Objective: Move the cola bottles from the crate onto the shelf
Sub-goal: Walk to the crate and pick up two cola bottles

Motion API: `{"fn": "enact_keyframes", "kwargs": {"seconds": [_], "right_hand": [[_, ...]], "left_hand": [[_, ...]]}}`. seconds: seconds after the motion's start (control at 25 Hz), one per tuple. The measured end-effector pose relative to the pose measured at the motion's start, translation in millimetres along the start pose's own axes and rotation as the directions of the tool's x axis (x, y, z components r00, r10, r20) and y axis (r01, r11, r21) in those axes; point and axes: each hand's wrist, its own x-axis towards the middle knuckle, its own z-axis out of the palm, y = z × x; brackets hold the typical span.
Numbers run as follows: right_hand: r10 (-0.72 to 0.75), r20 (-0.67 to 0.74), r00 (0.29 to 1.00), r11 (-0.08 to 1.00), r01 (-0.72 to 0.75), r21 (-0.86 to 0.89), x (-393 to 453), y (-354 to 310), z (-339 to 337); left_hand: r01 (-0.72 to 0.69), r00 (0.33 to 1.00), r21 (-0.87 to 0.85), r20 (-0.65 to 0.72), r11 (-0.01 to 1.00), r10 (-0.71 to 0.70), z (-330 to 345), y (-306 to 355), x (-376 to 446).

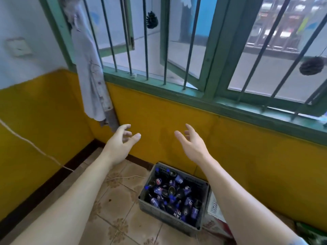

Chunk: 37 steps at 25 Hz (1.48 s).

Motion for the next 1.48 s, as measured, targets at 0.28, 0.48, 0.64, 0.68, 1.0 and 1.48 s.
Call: {"fn": "enact_keyframes", "kwargs": {"seconds": [0.28, 0.48, 0.64, 0.68, 1.0, 1.48], "right_hand": [[0.169, -0.004, 0.986, 0.969, -0.167, -0.182, 29.3, 66.2, 7.5], [0.341, -0.008, 0.94, 0.888, -0.325, -0.327, 49.8, 108.7, 38.8], [0.41, 0.018, 0.912, 0.797, -0.349, -0.493, 66.3, 142.4, 71.1], [0.427, 0.025, 0.904, 0.777, -0.352, -0.522, 69.0, 153.5, 78.5], [0.553, 0.08, 0.829, 0.68, -0.394, -0.618, 81.9, 276.1, 133.3], [0.466, 0.163, 0.869, 0.633, -0.199, -0.748, 136.6, 491.1, 215.7]], "left_hand": [[-0.003, 0.972, 0.131, 0.231, 0.991, -0.028, 60.5, -35.1, 72.2], [-0.04, 0.901, 0.226, 0.429, 0.973, -0.063, 107.3, -78.1, 121.0], [-0.065, 0.847, 0.243, 0.527, 0.968, -0.075, 134.4, -113.1, 154.6], [-0.063, 0.835, 0.247, 0.544, 0.967, -0.084, 142.2, -123.6, 159.7], [-0.053, 0.731, 0.272, 0.667, 0.961, -0.148, 230.7, -227.6, 181.8], [-0.489, 0.61, 0.441, 0.789, 0.753, -0.066, 385.7, -411.7, 220.3]]}}
